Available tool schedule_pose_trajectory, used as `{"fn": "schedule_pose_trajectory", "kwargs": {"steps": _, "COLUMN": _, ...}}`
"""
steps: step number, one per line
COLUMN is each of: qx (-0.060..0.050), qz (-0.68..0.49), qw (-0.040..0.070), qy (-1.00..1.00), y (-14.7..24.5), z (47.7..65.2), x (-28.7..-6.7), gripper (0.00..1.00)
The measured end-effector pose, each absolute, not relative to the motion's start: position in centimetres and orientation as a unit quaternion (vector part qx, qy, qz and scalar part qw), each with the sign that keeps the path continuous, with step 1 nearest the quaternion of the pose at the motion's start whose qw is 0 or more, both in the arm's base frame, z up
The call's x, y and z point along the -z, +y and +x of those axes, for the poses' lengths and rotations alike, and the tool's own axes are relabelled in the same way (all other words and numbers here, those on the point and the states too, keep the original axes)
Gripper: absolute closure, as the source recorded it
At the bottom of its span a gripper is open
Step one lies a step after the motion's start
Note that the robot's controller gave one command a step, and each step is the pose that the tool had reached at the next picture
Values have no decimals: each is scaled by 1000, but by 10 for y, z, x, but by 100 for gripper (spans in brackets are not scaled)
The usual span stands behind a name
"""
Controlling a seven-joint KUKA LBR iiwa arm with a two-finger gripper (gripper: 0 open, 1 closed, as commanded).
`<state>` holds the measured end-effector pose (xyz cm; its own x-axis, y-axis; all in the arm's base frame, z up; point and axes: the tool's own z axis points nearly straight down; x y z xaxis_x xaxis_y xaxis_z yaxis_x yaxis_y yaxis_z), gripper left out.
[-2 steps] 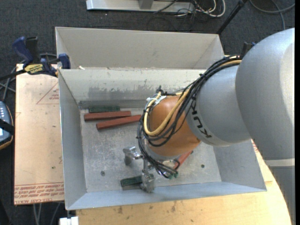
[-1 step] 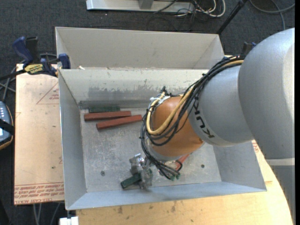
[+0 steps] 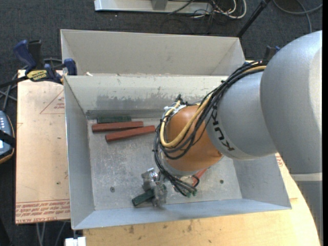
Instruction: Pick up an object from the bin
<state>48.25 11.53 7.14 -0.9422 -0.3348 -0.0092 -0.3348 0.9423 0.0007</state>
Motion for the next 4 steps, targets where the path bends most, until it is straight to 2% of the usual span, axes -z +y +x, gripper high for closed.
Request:
{"fn": "schedule_pose_trajectory", "kwargs": {"steps": 2, "qx": -1, "qz": -170, "qw": 0, "qy": 985, "y": 115, "z": 481, "x": -85, "gripper": 100}}
{"fn": "schedule_pose_trajectory", "kwargs": {"steps": 4, "qx": -1, "qz": -170, "qw": 1, "qy": 985, "y": 116, "z": 482, "x": -100, "gripper": 100}}
